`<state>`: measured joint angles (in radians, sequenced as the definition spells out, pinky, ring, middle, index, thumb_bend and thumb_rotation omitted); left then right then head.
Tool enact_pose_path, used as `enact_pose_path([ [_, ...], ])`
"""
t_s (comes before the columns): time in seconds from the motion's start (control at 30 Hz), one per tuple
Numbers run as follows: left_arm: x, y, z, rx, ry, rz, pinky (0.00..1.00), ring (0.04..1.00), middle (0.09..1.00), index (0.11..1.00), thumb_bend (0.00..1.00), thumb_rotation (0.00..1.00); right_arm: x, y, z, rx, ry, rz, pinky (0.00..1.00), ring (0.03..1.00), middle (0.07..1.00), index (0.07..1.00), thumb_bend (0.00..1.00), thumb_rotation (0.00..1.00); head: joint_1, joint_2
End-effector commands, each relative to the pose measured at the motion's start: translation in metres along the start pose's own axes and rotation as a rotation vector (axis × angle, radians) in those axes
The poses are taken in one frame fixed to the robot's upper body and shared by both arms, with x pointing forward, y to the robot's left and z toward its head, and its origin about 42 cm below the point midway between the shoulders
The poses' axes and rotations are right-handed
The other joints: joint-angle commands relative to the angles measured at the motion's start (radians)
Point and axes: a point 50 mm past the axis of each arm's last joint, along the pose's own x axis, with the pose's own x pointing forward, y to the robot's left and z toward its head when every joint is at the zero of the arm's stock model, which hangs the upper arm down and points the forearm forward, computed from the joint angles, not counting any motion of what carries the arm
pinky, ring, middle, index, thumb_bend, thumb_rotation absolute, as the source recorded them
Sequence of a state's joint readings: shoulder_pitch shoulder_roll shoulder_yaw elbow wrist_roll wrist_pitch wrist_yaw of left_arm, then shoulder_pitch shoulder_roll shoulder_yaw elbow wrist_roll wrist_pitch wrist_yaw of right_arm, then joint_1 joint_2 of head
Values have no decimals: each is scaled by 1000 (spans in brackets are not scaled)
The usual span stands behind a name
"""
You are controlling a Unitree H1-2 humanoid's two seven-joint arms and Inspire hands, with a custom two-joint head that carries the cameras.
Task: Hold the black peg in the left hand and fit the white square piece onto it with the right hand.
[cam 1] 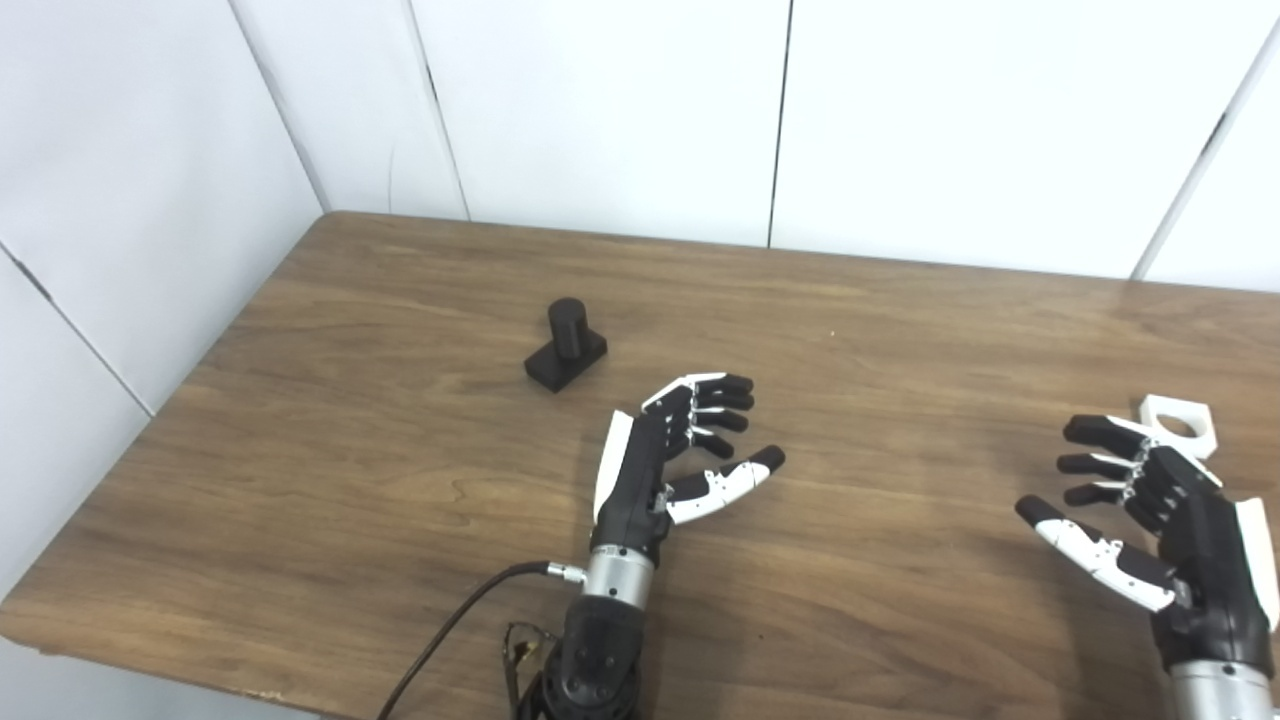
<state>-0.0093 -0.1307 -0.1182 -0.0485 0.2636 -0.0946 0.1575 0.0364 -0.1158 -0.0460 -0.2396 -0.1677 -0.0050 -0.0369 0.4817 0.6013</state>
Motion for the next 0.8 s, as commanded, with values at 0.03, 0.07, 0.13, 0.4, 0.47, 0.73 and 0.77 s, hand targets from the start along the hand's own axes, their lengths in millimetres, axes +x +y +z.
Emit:
enact_pose_path([
  [0.03,12,9,26,70,-91,-17,488,611,672,646,635,133,6,0,18,5,-75,-15,487,614,690,664,589,0,-6,6],
  [0.07,13,12,29,92,-90,-24,485,607,671,647,637,147,6,0,18,6,-78,-15,484,611,687,661,588,0,-7,7],
  [0.13,14,21,36,143,-97,-32,487,606,666,648,648,154,6,-1,18,10,-83,-13,486,612,688,661,590,0,-10,9],
  [0.4,20,44,52,239,-106,-7,492,613,667,630,672,137,5,1,20,14,-68,-14,474,606,686,658,588,0,-10,8],
  [0.47,23,49,54,281,-109,-2,501,617,668,626,671,132,5,1,22,16,-71,-16,468,601,681,654,589,0,-10,8],
  [0.73,35,65,60,426,-120,39,541,660,692,632,659,120,5,-4,25,10,-83,-15,472,605,689,661,577,0,-7,11],
  [0.77,36,66,60,447,-126,45,555,669,695,633,660,120,5,-5,25,9,-83,-16,474,605,688,660,576,0,-5,11],
])
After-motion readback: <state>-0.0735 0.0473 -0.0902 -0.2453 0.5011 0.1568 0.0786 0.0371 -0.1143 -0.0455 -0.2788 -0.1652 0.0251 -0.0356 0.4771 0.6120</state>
